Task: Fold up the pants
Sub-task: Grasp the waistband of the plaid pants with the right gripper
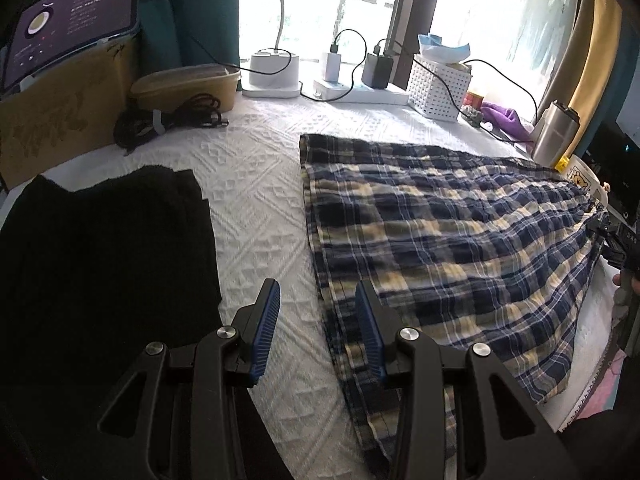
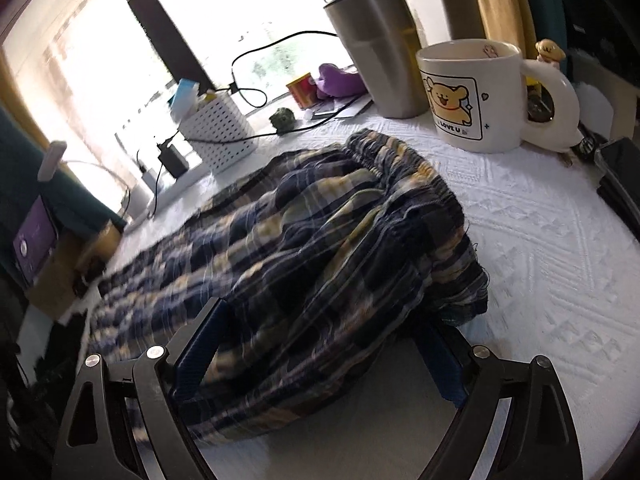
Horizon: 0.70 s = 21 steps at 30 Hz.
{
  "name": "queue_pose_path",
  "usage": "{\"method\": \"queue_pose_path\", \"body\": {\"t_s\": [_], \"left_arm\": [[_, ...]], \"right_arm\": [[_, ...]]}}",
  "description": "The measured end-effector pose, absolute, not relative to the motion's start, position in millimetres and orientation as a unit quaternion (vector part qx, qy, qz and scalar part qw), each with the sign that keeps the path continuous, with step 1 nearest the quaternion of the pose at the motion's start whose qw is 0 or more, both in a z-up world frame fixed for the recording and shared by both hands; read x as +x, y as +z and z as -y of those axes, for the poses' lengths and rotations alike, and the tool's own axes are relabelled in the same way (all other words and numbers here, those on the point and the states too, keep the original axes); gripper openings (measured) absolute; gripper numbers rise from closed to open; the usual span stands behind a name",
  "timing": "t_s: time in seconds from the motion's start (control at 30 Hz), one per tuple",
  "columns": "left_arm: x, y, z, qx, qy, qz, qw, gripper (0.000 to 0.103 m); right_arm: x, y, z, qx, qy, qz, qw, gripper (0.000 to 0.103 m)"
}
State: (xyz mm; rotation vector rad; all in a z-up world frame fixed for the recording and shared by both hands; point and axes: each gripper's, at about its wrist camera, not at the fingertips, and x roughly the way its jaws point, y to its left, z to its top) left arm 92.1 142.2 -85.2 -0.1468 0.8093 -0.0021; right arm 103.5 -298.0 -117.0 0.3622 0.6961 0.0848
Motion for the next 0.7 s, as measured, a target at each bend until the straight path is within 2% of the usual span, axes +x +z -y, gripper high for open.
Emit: {"method": "queue_pose_path", "body": {"t_s": [0.67,0.7], "left_arm": [[107,-86,-173,-0.086,0.026,-0.377,0.922,0.039],[108,-86,-173,-0.087,0.026,-0.376,0.922,0.039]], "right_arm": [[141,-111,275,0.137,0.019,-0.342,0.929,0.091],[143,-111,274,0.136,0.019,-0.343,0.929,0.087]]}}
